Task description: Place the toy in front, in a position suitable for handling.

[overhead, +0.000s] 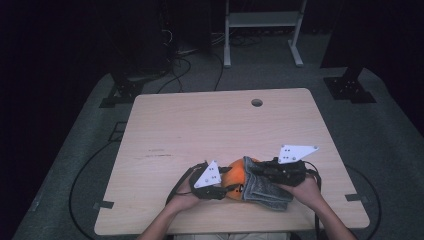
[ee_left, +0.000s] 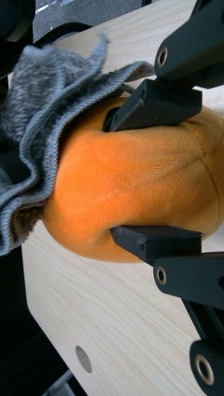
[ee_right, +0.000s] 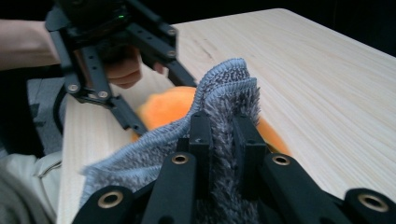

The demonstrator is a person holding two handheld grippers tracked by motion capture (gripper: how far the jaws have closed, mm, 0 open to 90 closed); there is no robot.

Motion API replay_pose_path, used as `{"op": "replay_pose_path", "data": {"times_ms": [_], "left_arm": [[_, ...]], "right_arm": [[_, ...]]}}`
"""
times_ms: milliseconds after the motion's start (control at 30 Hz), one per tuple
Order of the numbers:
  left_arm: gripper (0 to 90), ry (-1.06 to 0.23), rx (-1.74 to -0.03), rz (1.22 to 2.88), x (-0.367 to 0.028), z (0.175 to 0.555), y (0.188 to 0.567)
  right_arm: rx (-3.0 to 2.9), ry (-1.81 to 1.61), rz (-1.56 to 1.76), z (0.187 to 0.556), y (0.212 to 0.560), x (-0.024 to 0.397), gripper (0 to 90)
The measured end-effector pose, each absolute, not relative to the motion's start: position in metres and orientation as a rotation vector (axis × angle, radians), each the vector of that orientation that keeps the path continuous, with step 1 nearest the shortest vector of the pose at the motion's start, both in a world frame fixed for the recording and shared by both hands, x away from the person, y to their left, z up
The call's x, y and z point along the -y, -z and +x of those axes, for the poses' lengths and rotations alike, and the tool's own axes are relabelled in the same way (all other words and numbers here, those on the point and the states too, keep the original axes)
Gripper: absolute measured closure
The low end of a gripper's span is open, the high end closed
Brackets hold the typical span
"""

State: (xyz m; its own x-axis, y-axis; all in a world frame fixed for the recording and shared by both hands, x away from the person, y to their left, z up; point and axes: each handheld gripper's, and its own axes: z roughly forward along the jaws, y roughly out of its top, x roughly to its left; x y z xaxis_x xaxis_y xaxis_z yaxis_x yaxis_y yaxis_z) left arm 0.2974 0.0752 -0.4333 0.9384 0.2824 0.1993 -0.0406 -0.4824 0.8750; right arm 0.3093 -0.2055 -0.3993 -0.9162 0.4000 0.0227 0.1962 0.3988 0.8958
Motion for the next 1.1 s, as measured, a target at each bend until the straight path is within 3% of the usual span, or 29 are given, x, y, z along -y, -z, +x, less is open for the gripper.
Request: {"op": "replay_pose_path", "data": {"times_ms": [233, 367, 400, 500, 633, 1000, 1100], "left_arm": [[45.1, -0.281, -0.263, 2.006, -0.082, 0.307, 0.436], [36.6, -0.184, -0.332, 1.976, -0.083, 0.312, 0.435], [34.7, -0.191, -0.336, 1.978, -0.082, 0.312, 0.435], [43.0, -0.270, -0.266, 1.992, -0.080, 0.306, 0.434], [45.0, -0.340, -0.206, 2.024, -0.076, 0.300, 0.432], [45.0, -0.291, -0.271, 2.020, -0.088, 0.310, 0.438], [24.6, -0.213, -0.340, 2.006, -0.084, 0.313, 0.434]], "right_arm": [[-2.417, -1.472, 0.652, 0.319, 0.411, 0.224, 79.7], [-2.414, -1.462, 0.650, 0.318, 0.412, 0.224, 79.7], [-2.413, -1.469, 0.644, 0.317, 0.411, 0.221, 79.8], [-2.426, -1.515, 0.586, 0.310, 0.405, 0.214, 79.7], [-2.460, -1.566, 0.455, 0.301, 0.395, 0.196, 79.7], [-2.424, -1.500, 0.620, 0.319, 0.410, 0.219, 79.7], [-2.427, -1.509, 0.617, 0.311, 0.415, 0.217, 79.7]]}}
